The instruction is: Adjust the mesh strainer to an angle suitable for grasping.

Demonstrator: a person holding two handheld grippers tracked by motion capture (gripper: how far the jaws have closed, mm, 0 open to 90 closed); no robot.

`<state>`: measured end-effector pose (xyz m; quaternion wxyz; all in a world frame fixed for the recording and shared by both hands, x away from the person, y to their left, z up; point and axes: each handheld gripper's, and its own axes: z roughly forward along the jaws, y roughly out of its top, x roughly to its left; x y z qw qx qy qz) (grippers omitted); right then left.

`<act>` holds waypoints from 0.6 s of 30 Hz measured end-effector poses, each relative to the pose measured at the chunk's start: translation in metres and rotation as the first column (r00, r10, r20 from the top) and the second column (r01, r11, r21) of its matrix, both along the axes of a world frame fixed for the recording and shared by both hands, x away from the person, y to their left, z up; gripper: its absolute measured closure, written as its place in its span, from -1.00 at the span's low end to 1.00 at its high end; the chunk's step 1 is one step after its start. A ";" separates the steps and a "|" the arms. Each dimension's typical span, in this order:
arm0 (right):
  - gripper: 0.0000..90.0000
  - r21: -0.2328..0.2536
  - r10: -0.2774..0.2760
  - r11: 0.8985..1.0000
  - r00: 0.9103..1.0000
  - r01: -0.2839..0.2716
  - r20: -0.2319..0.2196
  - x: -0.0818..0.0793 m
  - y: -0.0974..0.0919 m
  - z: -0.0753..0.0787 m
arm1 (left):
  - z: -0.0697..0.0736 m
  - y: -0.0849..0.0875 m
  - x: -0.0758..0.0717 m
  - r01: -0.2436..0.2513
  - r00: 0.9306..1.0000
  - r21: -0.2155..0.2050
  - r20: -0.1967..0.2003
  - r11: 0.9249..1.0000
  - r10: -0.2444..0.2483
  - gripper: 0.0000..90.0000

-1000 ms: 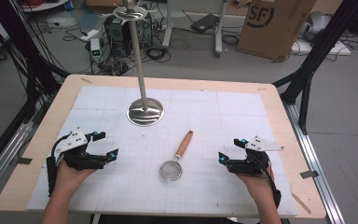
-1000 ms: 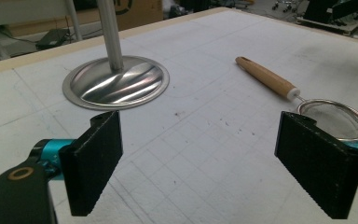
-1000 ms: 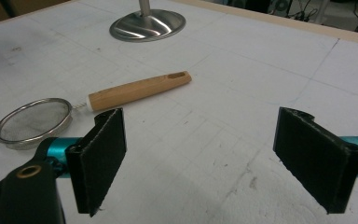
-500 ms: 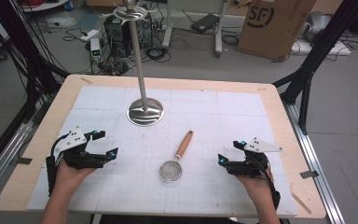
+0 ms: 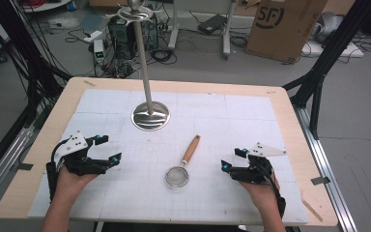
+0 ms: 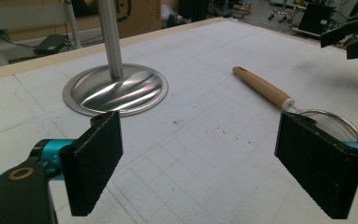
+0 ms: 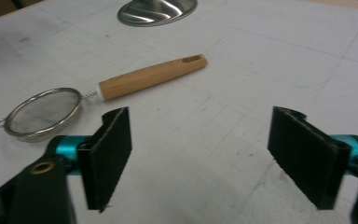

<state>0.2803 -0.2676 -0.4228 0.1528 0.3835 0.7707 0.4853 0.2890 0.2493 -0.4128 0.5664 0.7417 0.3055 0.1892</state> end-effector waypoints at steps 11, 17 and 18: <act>0.08 -0.054 0.055 0.997 0.998 -0.056 -0.023 0.008 0.014 0.001 | 0.000 -0.002 0.000 0.017 1.000 0.010 -0.007 1.000 -0.017 -0.65; 0.23 -0.078 0.059 0.995 0.998 -0.060 -0.015 0.014 0.019 0.002 | -0.001 -0.003 0.001 0.016 1.000 0.014 -0.012 1.000 -0.016 -0.65; 0.24 -0.083 0.059 0.995 0.998 -0.060 -0.013 0.015 0.020 0.002 | -0.001 -0.003 0.001 0.016 1.000 0.013 -0.012 1.000 -0.016 -0.65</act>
